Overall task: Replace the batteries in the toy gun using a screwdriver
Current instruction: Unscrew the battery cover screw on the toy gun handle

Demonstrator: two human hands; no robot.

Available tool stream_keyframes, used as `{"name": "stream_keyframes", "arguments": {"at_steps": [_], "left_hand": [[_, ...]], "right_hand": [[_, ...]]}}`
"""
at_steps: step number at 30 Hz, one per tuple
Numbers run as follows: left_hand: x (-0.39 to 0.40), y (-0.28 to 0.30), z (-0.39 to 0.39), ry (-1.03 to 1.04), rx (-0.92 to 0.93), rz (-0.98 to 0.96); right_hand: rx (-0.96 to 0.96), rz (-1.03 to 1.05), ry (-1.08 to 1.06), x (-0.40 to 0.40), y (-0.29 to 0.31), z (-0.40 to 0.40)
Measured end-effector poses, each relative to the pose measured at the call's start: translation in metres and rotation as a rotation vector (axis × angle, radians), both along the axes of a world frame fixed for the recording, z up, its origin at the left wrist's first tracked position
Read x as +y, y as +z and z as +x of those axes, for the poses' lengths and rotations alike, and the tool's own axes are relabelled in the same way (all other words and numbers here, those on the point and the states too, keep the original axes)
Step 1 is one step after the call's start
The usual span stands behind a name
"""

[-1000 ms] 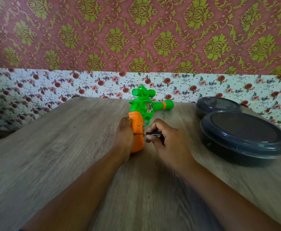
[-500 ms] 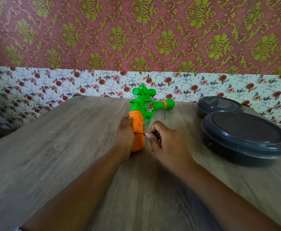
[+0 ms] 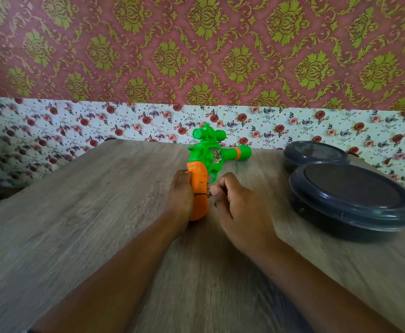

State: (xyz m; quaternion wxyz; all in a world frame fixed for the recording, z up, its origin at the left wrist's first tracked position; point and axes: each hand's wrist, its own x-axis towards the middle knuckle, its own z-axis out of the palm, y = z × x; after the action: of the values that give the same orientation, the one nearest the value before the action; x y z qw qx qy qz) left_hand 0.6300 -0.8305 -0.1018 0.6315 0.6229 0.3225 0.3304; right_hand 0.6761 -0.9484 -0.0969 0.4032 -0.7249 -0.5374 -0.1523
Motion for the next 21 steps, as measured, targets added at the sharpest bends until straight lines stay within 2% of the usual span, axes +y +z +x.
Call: {"name": "stream_keyframes", "arguments": {"at_steps": [3,6,12,17,21], "left_hand": [[-0.0027,0.0013,-0.0016,-0.003,-0.001,0.062],[-0.0068,0.0034,-0.0044,0.002,0.016,0.158],[-0.0071,0.0048,-0.0062,0.017,0.029,0.219],[-0.003,0.0023,-0.0031,0.012,-0.019,0.139],[-0.0022,0.0027,-0.0018,0.001,0.002,0.064]], "right_hand": [[-0.078,-0.069,-0.102,-0.0037,0.0021,0.0036],[-0.132,-0.064,-0.067,-0.0036,0.0039,0.0047],[-0.018,-0.052,0.026,-0.0014,0.0052,0.0026],[0.031,-0.057,0.071,-0.0008,0.0037,0.0003],[-0.038,-0.111,-0.05,-0.0025,0.0035,0.0055]]}}
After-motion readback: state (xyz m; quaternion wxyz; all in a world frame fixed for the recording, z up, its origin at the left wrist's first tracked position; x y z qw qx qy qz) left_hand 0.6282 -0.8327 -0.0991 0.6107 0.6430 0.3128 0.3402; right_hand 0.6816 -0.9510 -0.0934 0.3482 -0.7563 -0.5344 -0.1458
